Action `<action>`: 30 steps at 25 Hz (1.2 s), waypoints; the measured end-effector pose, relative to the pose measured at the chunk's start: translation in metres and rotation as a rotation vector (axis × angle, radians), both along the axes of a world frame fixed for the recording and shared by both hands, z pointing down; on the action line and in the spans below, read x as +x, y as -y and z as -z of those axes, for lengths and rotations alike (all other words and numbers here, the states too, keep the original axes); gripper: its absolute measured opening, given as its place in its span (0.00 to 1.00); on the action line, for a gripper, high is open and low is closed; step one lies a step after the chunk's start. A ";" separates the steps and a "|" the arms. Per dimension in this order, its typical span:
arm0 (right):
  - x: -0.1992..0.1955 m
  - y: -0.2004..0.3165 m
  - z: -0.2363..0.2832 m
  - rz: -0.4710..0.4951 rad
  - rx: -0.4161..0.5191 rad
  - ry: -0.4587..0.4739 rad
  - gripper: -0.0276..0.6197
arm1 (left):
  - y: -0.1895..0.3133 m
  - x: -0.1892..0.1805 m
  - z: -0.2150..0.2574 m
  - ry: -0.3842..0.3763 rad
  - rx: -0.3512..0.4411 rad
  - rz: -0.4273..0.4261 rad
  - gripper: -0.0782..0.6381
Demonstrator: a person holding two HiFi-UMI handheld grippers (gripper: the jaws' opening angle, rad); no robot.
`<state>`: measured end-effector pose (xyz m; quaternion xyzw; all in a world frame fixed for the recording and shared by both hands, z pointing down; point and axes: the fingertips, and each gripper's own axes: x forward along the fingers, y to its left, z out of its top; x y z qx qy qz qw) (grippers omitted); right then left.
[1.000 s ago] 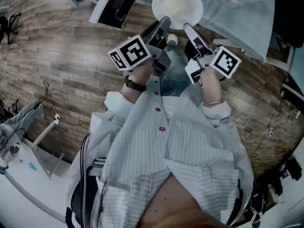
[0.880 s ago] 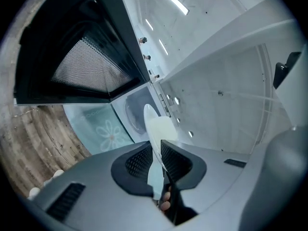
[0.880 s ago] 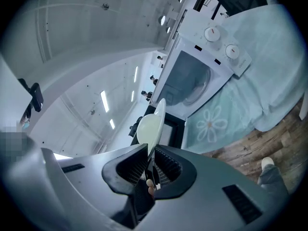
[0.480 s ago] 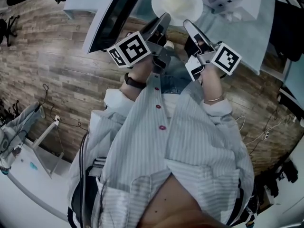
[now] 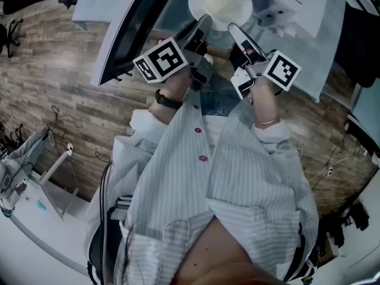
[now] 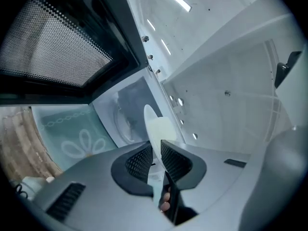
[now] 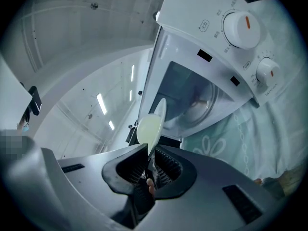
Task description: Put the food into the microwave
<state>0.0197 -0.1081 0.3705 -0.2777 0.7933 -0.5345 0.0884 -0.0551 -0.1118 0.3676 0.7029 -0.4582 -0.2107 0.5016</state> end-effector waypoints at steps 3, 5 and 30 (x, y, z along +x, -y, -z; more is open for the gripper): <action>0.006 0.012 -0.004 -0.007 -0.011 0.002 0.13 | 0.012 0.006 -0.004 0.006 -0.014 -0.009 0.19; 0.006 0.020 -0.004 -0.008 -0.019 0.009 0.13 | 0.021 0.007 -0.004 0.011 -0.020 -0.012 0.19; 0.013 0.061 -0.053 -0.104 -0.116 -0.003 0.13 | 0.068 0.012 -0.051 0.023 -0.102 -0.107 0.19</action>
